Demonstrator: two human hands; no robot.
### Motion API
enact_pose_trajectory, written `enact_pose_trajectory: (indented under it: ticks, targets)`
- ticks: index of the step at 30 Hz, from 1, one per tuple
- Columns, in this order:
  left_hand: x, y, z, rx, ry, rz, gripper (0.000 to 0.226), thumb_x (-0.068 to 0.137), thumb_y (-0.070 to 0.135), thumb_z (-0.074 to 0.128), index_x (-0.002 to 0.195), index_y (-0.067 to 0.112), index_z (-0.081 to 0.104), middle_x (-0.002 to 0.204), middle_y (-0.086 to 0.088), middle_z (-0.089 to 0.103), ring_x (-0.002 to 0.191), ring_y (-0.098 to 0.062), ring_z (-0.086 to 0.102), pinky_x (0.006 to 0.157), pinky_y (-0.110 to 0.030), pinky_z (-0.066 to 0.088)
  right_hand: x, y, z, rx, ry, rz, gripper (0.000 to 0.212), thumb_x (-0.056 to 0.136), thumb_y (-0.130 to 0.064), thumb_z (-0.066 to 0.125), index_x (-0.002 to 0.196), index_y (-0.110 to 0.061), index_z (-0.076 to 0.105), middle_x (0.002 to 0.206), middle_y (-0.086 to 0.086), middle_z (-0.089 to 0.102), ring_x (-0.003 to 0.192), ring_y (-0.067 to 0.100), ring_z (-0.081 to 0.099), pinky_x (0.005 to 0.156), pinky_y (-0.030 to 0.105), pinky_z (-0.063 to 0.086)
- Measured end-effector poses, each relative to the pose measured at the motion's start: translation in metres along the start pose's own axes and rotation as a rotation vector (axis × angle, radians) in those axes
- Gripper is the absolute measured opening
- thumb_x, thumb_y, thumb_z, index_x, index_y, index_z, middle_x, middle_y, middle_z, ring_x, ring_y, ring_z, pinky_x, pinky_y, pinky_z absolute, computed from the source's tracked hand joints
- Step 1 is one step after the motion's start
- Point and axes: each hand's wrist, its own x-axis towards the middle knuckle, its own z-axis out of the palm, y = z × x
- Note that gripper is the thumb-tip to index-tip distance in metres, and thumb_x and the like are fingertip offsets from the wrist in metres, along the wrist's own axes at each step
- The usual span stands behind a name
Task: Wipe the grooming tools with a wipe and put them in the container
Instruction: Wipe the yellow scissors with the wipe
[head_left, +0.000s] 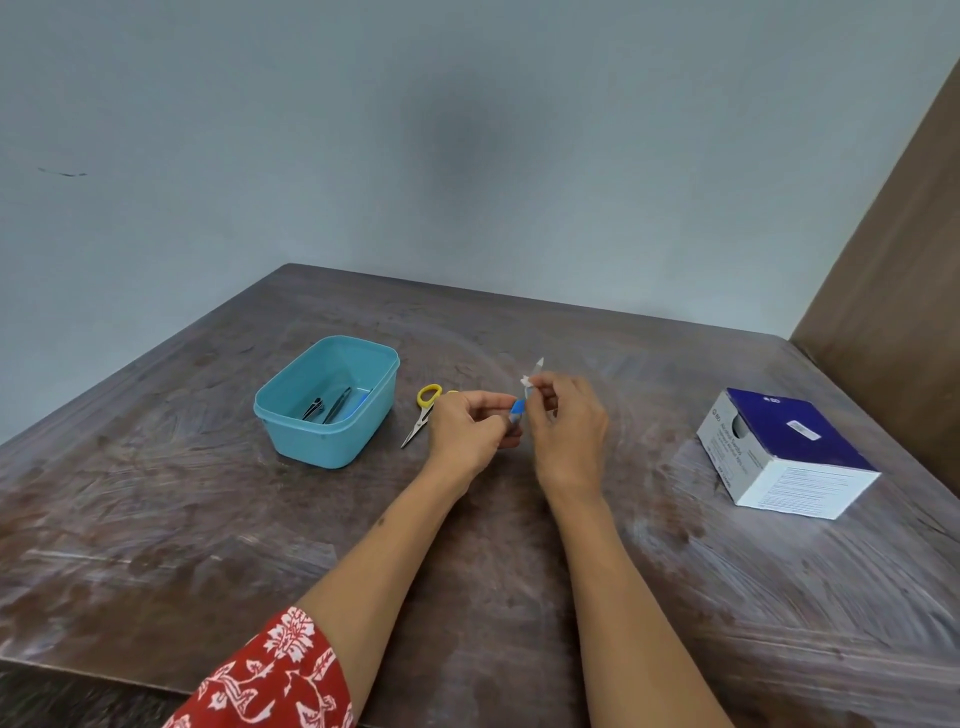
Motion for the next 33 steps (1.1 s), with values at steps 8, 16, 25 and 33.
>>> enact_pose_trajectory:
  ticks: [8,16,25,33]
  targets:
    - [-0.0043,0.0019,-0.0006,0.054,-0.006,0.013,0.018,0.080,-0.012,0.059,0.097,-0.008,0.066,0.069,-0.010,0.064,0.053,-0.009,0.064,0.054,-0.021,0.057,-0.0009,0.0033,-0.0015,-0.030,0.027,-0.052,0.011,0.084,-0.009,0.062,0.093,-0.011,0.068,0.090,0.005,0.063,0.077,0.018,0.061,0.067,0.034,0.051]
    - [-0.0073,0.0035,-0.0003,0.127,-0.060,0.028,0.018,0.081,-0.011,0.059,0.096,-0.007,0.066,0.068,-0.008,0.063,0.046,-0.003,0.062,0.053,-0.019,0.056,-0.0005,0.0058,-0.0021,-0.004,0.100,-0.010,0.013,0.084,-0.005,0.061,0.095,-0.008,0.068,0.090,0.008,0.065,0.075,0.020,0.061,0.068,0.039,0.053]
    - [-0.0059,0.0026,-0.0024,0.130,-0.036,0.038,0.020,0.079,-0.013,0.058,0.095,-0.007,0.067,0.071,-0.012,0.066,0.056,-0.014,0.065,0.062,-0.029,0.058,-0.0019,0.0022,-0.0014,0.014,0.029,-0.024,0.008,0.078,-0.007,0.067,0.085,-0.010,0.070,0.080,0.005,0.064,0.067,0.013,0.057,0.065,0.033,0.052]
    - [-0.0075,0.0038,-0.0011,0.111,-0.055,0.030,0.021,0.079,-0.015,0.055,0.095,-0.009,0.066,0.069,-0.009,0.064,0.047,-0.005,0.062,0.057,-0.024,0.057,-0.0015,0.0014,-0.0038,0.011,0.052,-0.011,0.006,0.073,-0.008,0.069,0.077,-0.013,0.069,0.071,0.002,0.063,0.060,0.010,0.054,0.060,0.024,0.047]
